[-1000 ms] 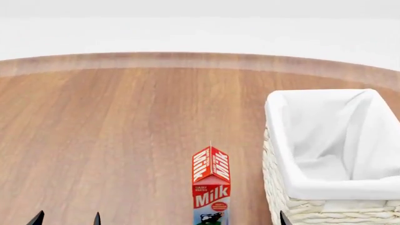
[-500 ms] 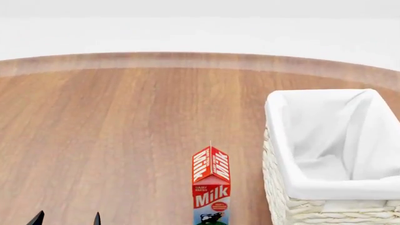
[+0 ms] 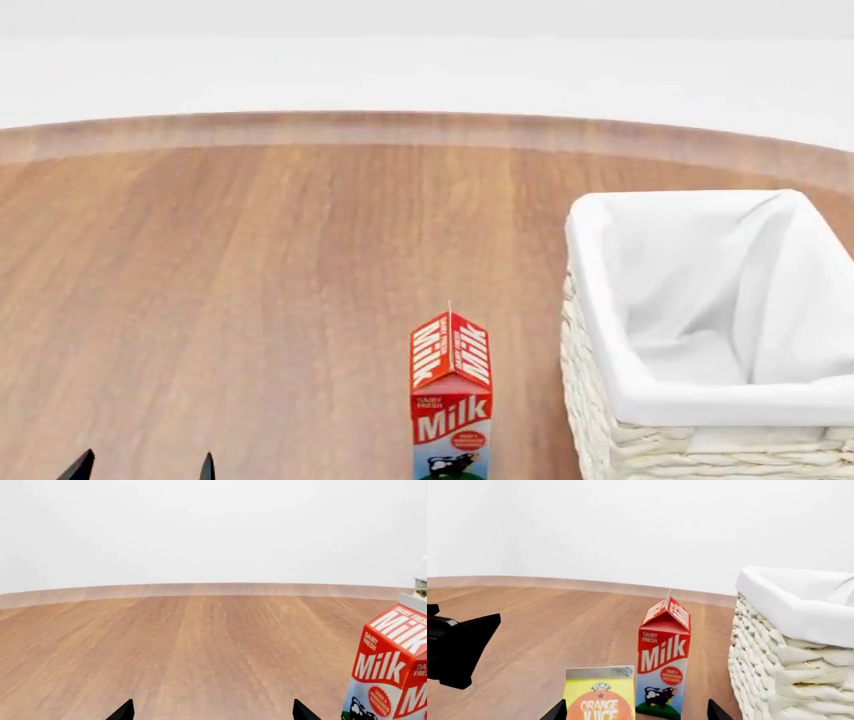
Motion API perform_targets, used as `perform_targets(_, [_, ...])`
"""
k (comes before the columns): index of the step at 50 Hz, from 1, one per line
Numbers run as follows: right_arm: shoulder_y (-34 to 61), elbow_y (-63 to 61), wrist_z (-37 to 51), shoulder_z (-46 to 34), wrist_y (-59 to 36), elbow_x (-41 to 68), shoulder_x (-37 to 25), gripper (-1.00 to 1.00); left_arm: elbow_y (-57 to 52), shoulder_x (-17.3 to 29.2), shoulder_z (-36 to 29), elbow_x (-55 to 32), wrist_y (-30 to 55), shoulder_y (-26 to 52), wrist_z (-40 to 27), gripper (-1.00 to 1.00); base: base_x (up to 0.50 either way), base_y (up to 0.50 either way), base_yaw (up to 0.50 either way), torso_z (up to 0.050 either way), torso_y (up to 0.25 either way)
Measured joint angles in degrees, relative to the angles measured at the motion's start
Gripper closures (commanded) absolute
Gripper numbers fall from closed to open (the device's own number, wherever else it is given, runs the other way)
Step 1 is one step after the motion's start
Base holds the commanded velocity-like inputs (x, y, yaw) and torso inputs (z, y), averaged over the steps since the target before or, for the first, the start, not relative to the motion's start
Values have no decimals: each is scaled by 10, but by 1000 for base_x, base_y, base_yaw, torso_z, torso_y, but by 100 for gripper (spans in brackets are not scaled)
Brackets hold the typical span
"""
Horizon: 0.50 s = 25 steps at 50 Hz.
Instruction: Pick up the orange juice, and put it in the basket.
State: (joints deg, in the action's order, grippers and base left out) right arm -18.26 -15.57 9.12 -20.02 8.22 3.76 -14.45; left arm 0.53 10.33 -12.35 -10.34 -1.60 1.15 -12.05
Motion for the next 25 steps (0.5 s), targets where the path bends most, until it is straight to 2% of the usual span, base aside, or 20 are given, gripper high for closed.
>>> perform_targets(25, [23, 64, 3, -32, 26, -11, 20, -100, 1, 6, -7, -6, -2, 1, -7, -100, 0, 0, 0, 0, 0])
